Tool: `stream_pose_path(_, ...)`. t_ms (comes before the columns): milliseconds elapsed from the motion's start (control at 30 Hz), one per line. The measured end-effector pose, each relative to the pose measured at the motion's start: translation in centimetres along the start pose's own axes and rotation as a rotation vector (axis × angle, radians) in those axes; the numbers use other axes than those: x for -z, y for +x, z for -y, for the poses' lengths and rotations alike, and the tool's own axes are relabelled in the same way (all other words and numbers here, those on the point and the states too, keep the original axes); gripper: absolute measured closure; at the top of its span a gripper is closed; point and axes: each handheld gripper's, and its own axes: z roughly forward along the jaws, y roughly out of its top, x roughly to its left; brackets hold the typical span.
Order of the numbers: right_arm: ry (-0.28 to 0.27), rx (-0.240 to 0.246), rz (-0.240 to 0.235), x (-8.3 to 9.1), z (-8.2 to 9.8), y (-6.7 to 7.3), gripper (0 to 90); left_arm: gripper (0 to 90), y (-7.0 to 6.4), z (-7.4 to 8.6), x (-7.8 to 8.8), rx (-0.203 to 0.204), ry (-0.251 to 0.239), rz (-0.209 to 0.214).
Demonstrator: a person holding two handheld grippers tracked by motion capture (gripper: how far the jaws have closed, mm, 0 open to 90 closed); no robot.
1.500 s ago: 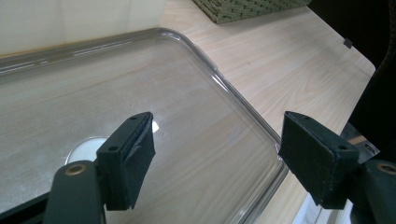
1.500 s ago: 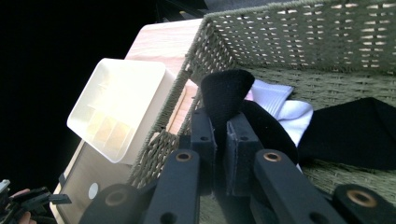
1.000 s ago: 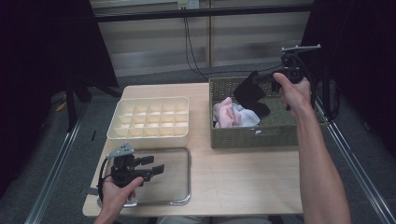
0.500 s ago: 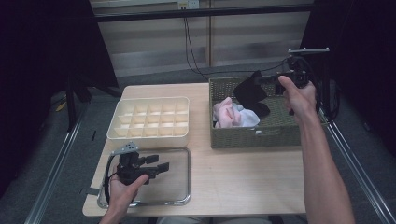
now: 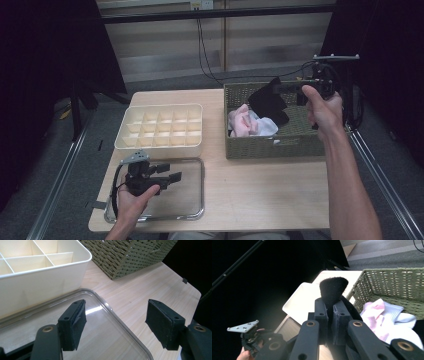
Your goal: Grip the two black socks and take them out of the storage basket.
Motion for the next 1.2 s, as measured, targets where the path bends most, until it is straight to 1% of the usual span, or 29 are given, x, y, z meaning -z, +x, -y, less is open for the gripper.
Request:
stream_pose_path(100, -0.003, 0.009, -0.008, 0.3, 0.2, 0.6, 83.9, 33.6, 0.0, -0.4, -0.1, -0.010, -0.004, 0.002)
stream_pose_path(200, -0.010, 0.024, -0.020, 0.6, 0.5, 1.2, 83.9, 33.5, 0.0, -0.7, -0.4, -0.014, -0.010, 0.016)
stream_pose_path(300, -0.008, 0.023, -0.031, 0.8, 0.9, 1.7, 83.9, 33.6, -0.1, -0.8, -0.6, -0.020, -0.009, 0.022)
stream_pose_path(467, -0.011, 0.039, -0.045, 1.0, 1.6, 2.7, 83.9, 33.6, -0.1, -0.9, -0.6, -0.030, -0.007, 0.014)
stream_pose_path(600, -0.005, 0.064, -0.056, 0.9, 2.3, 3.7, 83.9, 33.5, -0.1, -1.2, -0.6, -0.021, -0.022, 0.016)
stream_pose_path(633, -0.002, 0.072, -0.058, 0.9, 2.6, 4.1, 83.9, 34.0, -0.2, -1.2, -0.6, -0.028, -0.024, 0.024)
stream_pose_path(700, 0.000, 0.080, -0.078, 1.0, 3.0, 4.6, 83.9, 36.5, -0.4, -1.4, -0.7, -0.045, -0.026, 0.033)
stream_pose_path(767, 0.005, 0.090, -0.080, 1.1, 3.6, 5.2, 83.9, 37.8, -0.6, -1.4, -0.7, -0.058, -0.024, 0.030)
stream_pose_path(833, 0.003, 0.098, -0.093, 1.2, 4.1, 5.7, 83.9, 37.8, -0.7, -1.5, -0.8, -0.066, -0.019, 0.036)
stream_pose_path(933, 0.009, 0.100, -0.101, 1.6, 5.0, 6.0, 83.9, 37.8, -0.8, -1.6, -0.9, -0.066, -0.020, 0.041)
stream_pose_path(1000, 0.004, 0.096, -0.095, 1.9, 5.6, 5.9, 83.9, 37.8, -0.9, -1.9, -0.8, -0.051, -0.037, 0.033)
stream_pose_path(1067, 0.010, 0.089, -0.090, 2.2, 6.2, 5.9, 83.9, 37.8, -1.0, -2.1, -0.9, -0.056, -0.039, 0.035)
stream_pose_path(1200, 0.019, 0.096, -0.087, 2.5, 7.5, 6.2, 83.9, 37.8, -1.0, -2.4, -1.2, -0.056, -0.035, 0.035)
